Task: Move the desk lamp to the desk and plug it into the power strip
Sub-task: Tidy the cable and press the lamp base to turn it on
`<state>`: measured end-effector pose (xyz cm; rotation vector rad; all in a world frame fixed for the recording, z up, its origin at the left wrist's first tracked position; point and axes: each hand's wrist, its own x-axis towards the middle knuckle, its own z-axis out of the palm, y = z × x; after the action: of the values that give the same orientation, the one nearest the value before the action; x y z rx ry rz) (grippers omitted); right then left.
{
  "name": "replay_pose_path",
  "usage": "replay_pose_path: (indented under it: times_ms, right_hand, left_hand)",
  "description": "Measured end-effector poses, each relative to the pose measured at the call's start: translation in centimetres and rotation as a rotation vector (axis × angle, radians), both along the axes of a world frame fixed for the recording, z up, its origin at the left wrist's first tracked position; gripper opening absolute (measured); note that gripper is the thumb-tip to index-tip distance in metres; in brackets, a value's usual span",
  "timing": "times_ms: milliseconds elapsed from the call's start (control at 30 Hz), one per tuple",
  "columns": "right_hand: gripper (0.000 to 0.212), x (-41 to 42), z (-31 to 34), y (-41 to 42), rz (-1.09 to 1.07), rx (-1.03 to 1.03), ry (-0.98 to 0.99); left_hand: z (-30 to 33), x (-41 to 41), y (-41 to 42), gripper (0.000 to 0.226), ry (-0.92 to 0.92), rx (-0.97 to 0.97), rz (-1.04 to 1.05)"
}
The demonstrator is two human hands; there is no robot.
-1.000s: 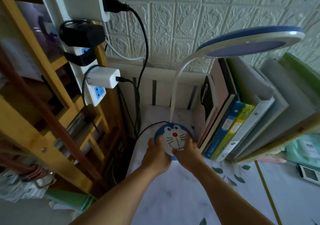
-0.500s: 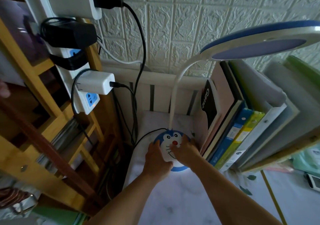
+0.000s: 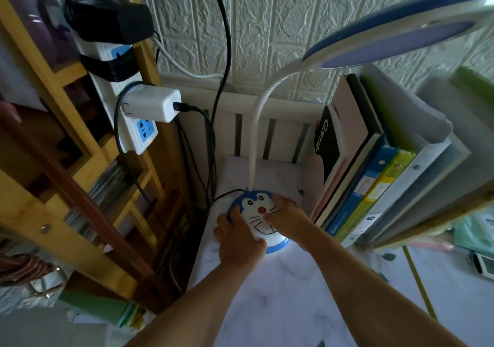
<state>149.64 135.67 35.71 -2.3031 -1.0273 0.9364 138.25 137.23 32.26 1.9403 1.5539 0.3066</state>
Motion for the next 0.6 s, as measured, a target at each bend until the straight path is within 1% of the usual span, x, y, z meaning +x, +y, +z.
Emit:
replay_pose_path:
  times_ms: [133, 233, 467, 600]
  right_hand:
    - [0.059, -0.3, -0.5, -0.5, 0.012, 0.030, -0.009]
    - [0.066, -0.6, -0.9, -1.2, 0.017, 0.074, -0.012]
    - [0.063, -0.3, -0.7, -1.3, 0.061, 0.080, -0.012]
    - [0.067, -0.5, -0.7, -1.9, 0.070, 0.102, -0.066]
  left_hand:
    - [0.0, -0.6, 0.0, 0.091, 0.030, 0.019, -0.044]
    - [0.4, -0.7, -0.2, 0.092, 0.034, -0.010, -0.057]
    - [1.0, -0.5, -0.9, 0.093, -0.004, -0.074, -0.038]
    - [0.7, -1.2, -1.0, 0.094, -0.052, -0.087, -0.077]
